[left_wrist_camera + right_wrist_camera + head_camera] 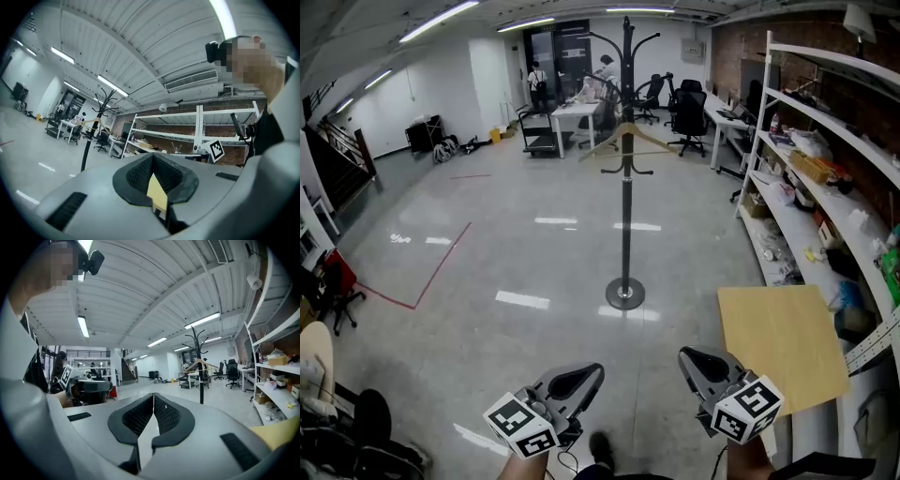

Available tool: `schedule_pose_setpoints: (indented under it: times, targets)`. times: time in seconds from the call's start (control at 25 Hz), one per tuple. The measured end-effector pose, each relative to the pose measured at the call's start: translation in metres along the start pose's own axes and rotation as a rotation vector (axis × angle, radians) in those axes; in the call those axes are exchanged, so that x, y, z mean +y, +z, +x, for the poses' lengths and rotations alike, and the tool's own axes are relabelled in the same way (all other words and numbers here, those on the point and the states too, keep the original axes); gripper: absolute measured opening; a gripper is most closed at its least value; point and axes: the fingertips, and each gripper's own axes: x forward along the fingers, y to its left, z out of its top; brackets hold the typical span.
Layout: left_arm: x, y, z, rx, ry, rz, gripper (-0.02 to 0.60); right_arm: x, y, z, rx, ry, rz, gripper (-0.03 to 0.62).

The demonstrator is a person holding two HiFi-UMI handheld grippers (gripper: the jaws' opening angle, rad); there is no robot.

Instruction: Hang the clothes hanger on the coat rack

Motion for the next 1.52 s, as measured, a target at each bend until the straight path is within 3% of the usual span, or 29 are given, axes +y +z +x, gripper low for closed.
schedule_pose_setpoints:
  times: [0.16, 0.4, 0.68, 0.96, 1.16, 1.52]
  targets:
    - [-0.047, -0.023, -0.016, 0.036, 0.031, -0.053, 0.000, 0.012, -0.026, -0.050, 0.030, -0.016, 0.062, 0.009]
    - [-0.091, -0.027, -0.038, 0.078, 0.027, -0.029, 0.000, 0.040, -0.020, -0.085, 0.001, -0.010, 0.056, 0.009]
    - [-0.109, -0.036, -0.069, 0.079, 0.008, 0.017, 0.000, 0.071, -0.012, -0.109, -0.033, -0.084, 0.014, 0.009]
    - [-0.110, -0.051, -0.144, 0.080, 0.006, 0.032, 0.000, 0.140, -0.024, -0.126, -0.027, -0.183, 0.022, 0.008]
    - [-0.132, -0.042, -0.178, 0.050, 0.005, 0.051, 0.000, 0.183, -0.012, -0.147, -0.041, -0.177, -0.030, 0.008]
    - [-0.182, -0.020, -0.168, 0.018, 0.022, 0.121, 0.000, 0.176, 0.010, -0.191, -0.089, -0.167, -0.046, 0.008]
